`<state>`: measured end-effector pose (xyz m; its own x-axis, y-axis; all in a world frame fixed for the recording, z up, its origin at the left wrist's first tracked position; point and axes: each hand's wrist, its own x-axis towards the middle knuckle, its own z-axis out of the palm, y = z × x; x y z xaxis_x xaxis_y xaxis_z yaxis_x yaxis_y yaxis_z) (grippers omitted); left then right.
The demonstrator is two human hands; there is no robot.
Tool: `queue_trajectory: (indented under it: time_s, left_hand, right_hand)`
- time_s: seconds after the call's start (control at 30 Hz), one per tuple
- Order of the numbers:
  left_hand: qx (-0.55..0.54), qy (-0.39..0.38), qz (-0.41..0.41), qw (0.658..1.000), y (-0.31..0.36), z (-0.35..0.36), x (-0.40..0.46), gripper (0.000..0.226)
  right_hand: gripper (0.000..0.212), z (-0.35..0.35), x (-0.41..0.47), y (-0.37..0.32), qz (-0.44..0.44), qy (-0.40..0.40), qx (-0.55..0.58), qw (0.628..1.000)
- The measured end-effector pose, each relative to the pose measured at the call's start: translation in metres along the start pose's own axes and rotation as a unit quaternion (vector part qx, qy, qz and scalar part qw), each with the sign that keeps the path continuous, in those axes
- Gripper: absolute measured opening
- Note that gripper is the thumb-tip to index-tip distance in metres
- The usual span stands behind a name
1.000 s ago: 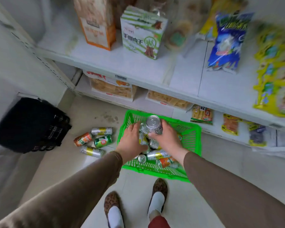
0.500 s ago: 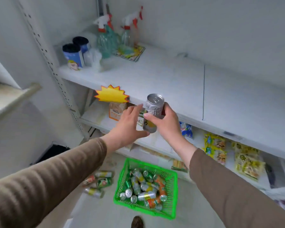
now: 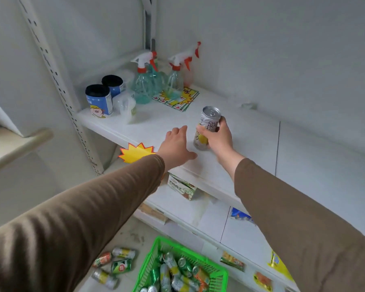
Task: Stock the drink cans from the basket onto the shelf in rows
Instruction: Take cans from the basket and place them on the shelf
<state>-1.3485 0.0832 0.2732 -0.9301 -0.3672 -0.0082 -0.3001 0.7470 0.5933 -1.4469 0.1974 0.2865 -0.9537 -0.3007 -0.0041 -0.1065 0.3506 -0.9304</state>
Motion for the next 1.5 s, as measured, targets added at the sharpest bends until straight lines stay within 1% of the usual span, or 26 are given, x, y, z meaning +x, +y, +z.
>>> queue_trajectory:
  time_s: [0.1,0.27,0.57,0.73,0.93,1.03,1.13,1.2,1.27,1.33,1.43,1.5]
  left_hand:
    - [0.014,0.008,-0.002,1.000,-0.001,0.006,0.035,0.095]
    - [0.023,0.018,-0.004,1.000,-0.003,0.016,0.093,0.091]
    - [0.060,0.064,0.031,0.996,-0.009,0.019,0.181,0.084]
    - [0.068,0.080,0.056,0.993,-0.008,0.023,0.214,0.075]
    - [0.077,0.076,0.068,0.992,-0.010,0.029,0.234,0.071]
    - [0.077,0.074,0.069,0.992,-0.014,0.028,0.232,0.073]
    - [0.076,0.072,0.064,0.992,-0.019,0.026,0.221,0.076]
    - [0.076,0.074,0.056,0.993,-0.021,0.024,0.208,0.079]
    - [0.076,0.081,0.052,0.992,-0.024,0.021,0.192,0.081]
    - [0.075,0.087,0.050,0.992,-0.026,0.018,0.171,0.080]
    - [0.086,0.097,0.046,0.990,-0.030,0.015,0.135,0.081]
    - [0.095,0.101,0.046,0.989,-0.033,0.015,0.106,0.080]
  right_hand:
    - [0.051,0.007,0.038,0.006,0.001,0.020,0.006,1.000]
    - [0.057,0.023,0.096,0.012,-0.005,0.032,-0.043,0.999]
    - [0.055,0.045,0.190,0.014,0.007,0.085,-0.088,0.992]
    - [0.056,0.049,0.227,0.013,0.011,0.097,-0.091,0.991]
    - [0.057,0.053,0.255,0.014,0.004,0.107,-0.088,0.990]
    - [0.064,0.051,0.256,0.018,0.009,0.101,-0.075,0.992]
    - [0.089,0.047,0.242,0.020,0.025,0.092,-0.043,0.995]
    - [0.094,0.045,0.224,0.021,0.021,0.097,-0.035,0.994]
    - [0.090,0.042,0.202,0.023,-0.003,0.101,-0.059,0.993]
    - [0.082,0.040,0.175,0.024,-0.040,0.092,-0.109,0.989]
    - [0.073,0.036,0.125,0.024,-0.090,0.063,-0.175,0.978]
    - [0.071,0.034,0.088,0.027,-0.115,0.039,-0.199,0.973]
